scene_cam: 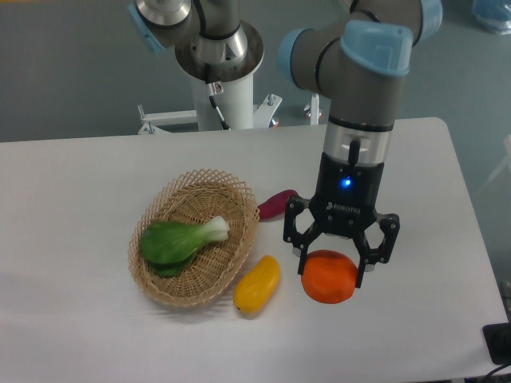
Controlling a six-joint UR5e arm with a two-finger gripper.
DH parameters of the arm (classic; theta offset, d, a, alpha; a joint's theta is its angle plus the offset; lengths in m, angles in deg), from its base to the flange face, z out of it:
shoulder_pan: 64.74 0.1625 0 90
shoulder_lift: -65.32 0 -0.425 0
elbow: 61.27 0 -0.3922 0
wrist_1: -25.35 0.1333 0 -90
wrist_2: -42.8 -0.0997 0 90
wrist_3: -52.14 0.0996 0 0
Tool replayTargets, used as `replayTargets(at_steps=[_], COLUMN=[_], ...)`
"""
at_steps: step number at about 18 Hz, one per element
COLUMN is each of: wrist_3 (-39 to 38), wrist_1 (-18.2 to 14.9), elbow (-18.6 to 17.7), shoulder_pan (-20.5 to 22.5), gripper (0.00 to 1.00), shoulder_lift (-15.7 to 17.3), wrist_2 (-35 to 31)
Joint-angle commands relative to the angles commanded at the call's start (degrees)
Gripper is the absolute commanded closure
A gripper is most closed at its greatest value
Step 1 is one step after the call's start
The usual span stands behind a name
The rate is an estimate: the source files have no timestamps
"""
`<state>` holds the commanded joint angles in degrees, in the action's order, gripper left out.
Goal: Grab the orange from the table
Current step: 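Lift the grasped orange up off the table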
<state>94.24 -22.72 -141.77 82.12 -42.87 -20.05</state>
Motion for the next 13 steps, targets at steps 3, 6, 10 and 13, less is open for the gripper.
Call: replayTargets(at_steps=[3,6,10,13], wrist_3=[1.14,2.11,2.20,2.11], wrist_1=[0.09,0.09,0.09,-0.17], elbow=[-0.26,-0.79,-0.88,-0.88], shoulder_pan=[0.09,0.44,0.53,0.44], gripper=[0.39,0.39,0.39,0.39], shoulder_lift=[0.00,0.00,0.09,0.09], wrist_2=[-0.18,0.00,0.00,0.00])
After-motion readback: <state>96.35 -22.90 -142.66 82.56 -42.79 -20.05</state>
